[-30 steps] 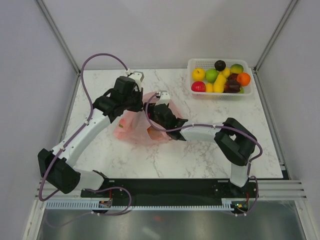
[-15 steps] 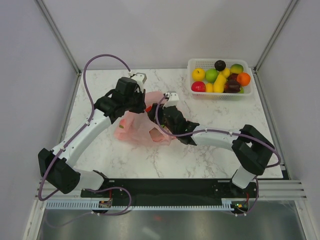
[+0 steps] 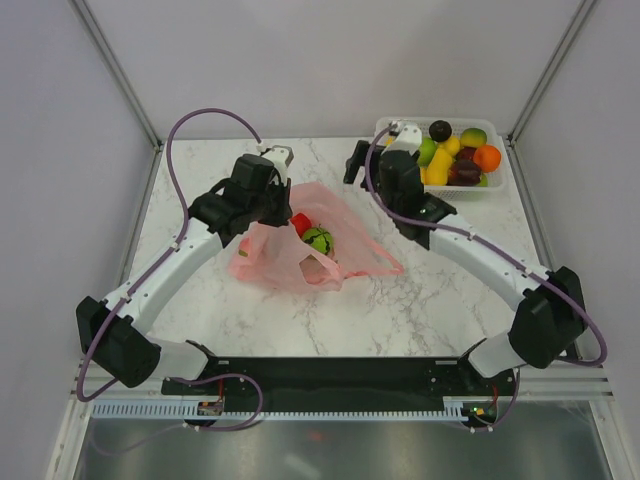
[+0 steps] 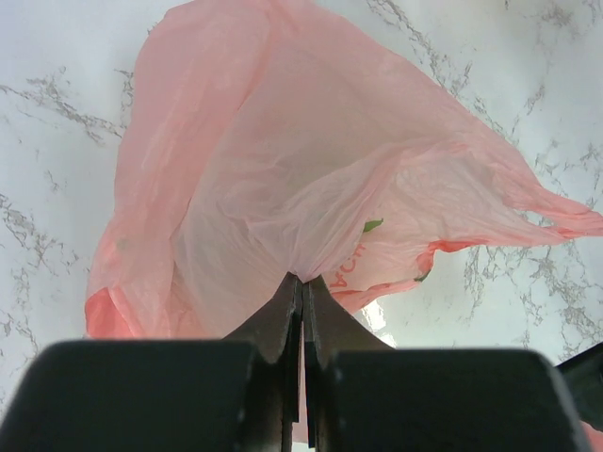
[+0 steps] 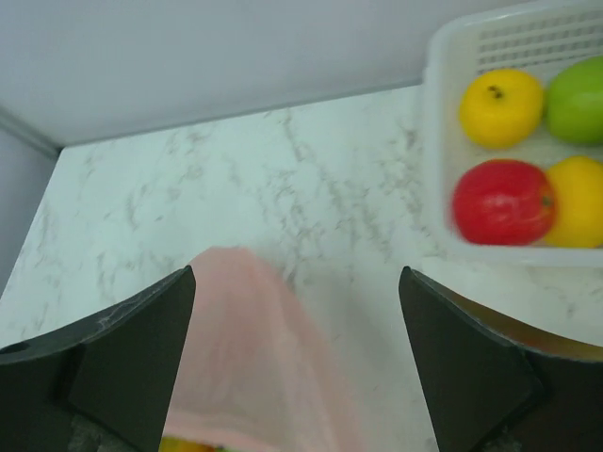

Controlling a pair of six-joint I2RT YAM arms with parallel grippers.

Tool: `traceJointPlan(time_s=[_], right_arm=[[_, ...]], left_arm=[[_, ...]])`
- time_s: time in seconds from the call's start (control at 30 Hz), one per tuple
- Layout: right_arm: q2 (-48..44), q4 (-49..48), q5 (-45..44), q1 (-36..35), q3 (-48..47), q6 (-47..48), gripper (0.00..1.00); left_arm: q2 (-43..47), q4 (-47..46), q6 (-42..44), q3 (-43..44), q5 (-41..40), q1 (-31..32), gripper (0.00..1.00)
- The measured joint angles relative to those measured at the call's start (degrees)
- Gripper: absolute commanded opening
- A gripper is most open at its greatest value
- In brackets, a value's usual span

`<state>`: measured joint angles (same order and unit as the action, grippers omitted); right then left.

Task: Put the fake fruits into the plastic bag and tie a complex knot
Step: Pick up the fake fruit from the bin.

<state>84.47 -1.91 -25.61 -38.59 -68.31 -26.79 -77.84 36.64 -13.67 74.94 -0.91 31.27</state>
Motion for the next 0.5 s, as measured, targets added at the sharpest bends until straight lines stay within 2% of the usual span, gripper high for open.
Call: traceJointPlan(time_s=[0.23, 0.4, 0.5], right_arm=[[10.6, 7.2, 2.3, 15.0, -14.5, -0.3, 0.98], [19.1, 10.2, 5.5, 21.7, -17.3, -0.9, 0.98], [23.9, 13.3, 6.1, 23.3, -19.2, -0.4, 0.98]], left_arm=[[0.0, 0.0, 0.0, 0.0, 0.0, 0.0, 0.02], [0.0, 0.0, 0.0, 0.0, -0.1, 0.0, 0.02], [0.0, 0.0, 0.0, 0.0, -0.2, 0.0, 0.02]])
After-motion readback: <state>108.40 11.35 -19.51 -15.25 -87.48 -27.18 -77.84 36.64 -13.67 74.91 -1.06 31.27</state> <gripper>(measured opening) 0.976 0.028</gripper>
